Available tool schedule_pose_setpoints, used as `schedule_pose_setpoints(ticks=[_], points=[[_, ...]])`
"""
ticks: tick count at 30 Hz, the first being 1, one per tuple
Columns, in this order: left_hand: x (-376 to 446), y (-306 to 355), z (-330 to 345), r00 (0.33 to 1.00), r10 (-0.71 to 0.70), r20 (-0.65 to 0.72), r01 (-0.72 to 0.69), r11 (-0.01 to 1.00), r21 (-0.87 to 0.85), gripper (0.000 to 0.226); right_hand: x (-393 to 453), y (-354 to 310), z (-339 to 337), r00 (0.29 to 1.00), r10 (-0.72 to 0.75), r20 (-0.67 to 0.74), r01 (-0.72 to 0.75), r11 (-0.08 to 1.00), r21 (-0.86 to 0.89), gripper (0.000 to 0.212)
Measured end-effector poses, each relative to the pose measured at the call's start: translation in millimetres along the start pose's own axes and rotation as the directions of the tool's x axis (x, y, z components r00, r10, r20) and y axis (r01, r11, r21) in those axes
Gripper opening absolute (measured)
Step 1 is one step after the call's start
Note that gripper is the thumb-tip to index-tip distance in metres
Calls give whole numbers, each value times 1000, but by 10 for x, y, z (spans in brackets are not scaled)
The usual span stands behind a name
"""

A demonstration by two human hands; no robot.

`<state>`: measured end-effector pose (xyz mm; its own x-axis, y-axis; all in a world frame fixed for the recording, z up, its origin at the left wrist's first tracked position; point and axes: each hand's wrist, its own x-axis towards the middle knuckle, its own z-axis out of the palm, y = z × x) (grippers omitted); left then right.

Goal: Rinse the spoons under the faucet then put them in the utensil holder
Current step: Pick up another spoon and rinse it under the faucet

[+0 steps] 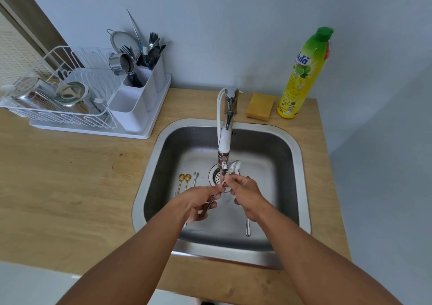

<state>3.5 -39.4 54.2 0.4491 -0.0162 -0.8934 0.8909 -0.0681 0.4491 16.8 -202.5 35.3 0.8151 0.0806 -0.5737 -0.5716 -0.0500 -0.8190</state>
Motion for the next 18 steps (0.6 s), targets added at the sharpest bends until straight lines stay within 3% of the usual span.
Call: schedule_pose_setpoints(ticks=[8,14,18], points=[[-28,-54,151,985,146,-91,-150,988,-40,32,-16,17,-38,992,-129,-13,130,992,2,15],[-178,-139,262,981,122,150,-120,993,-21,27,27,-107,-147,993,-54,-109,57,998,23,15],[-217,-179,311,945,131,299,-81,982,-173,24,36,-231,-253,996,-13,-84,21,995,98,17]])
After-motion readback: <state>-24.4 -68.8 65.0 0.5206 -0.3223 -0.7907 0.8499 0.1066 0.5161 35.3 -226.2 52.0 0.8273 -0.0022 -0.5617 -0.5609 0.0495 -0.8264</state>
